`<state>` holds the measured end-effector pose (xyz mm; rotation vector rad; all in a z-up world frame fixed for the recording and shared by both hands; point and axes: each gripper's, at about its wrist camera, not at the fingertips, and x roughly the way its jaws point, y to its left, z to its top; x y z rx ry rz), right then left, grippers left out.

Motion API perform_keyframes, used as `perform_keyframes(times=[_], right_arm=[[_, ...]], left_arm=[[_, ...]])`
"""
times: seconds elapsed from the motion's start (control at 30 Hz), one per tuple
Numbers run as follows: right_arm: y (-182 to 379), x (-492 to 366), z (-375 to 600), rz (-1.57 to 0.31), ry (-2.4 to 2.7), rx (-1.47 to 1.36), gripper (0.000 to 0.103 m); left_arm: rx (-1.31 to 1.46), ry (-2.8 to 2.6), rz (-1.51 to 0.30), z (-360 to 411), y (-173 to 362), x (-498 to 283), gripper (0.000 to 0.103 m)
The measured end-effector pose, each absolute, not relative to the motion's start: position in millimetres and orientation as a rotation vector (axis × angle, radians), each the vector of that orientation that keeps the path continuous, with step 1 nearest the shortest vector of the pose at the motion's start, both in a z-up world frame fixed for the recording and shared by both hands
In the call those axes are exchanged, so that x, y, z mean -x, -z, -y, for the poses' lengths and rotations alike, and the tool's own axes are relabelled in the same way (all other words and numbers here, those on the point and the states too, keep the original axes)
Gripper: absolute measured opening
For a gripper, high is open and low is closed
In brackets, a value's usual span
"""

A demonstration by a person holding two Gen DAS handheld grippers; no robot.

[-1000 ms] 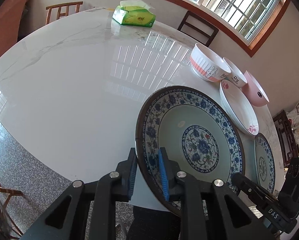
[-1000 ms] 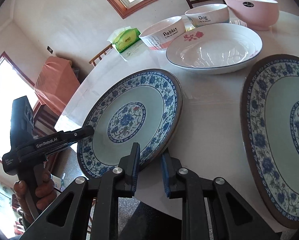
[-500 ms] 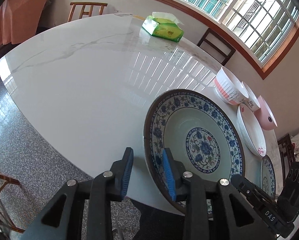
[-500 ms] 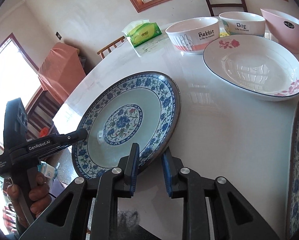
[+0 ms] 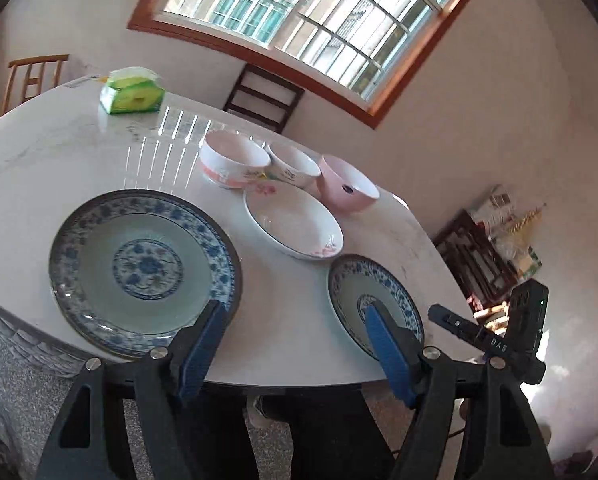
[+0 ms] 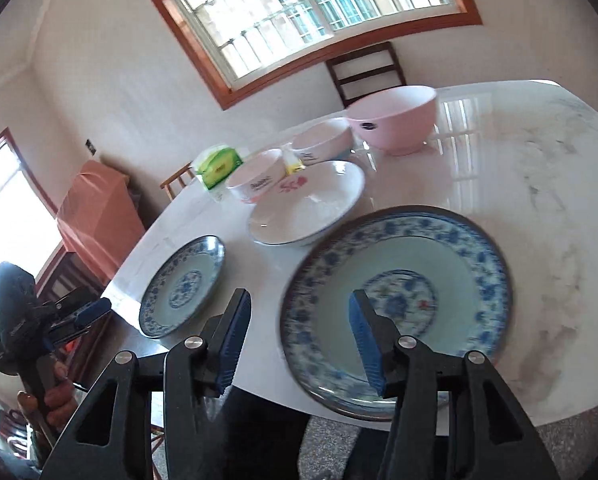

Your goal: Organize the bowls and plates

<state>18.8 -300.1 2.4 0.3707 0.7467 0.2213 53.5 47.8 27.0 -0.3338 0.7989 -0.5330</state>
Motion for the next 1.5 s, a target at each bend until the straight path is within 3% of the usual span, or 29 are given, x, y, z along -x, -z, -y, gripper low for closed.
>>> perform_keyframes(times=[0.23, 0.9, 1.1, 1.13, 1.2, 1.5], right_arm=[[25.8, -16.5, 374.1, -0.844, -0.179, -0.459, 0.05], [50.2, -75.1, 384.4, -0.969, -0.319, -0.432, 0.05], [59.4, -84.0, 378.7, -1.009, -0.336, -0.428, 0.026], [60.4, -84.3, 378.6, -1.013, -0.331, -0.421, 0.02], [60.5, -83.6, 379.4, -1.006, -0.331, -0.41, 0.016], [60.2, -67.5, 375.7, -0.975, -0.31, -0.399, 0.016]], left_arm=[[0.329, 0.621, -0.986, 39.6, 6.0, -101.0, 0.074], [0.227, 0.478, -1.113, 87.6, 41.2, -144.5, 0.073], [0.21, 0.48, -1.172, 95.1, 53.6, -148.6, 0.072], [0.22, 0.483, -1.151, 94.5, 52.5, -146.1, 0.07], [0.191, 0.477, -1.168, 99.7, 56.3, -145.3, 0.021], [0.163, 0.453, -1.115, 106.8, 54.3, -131.3, 0.021]])
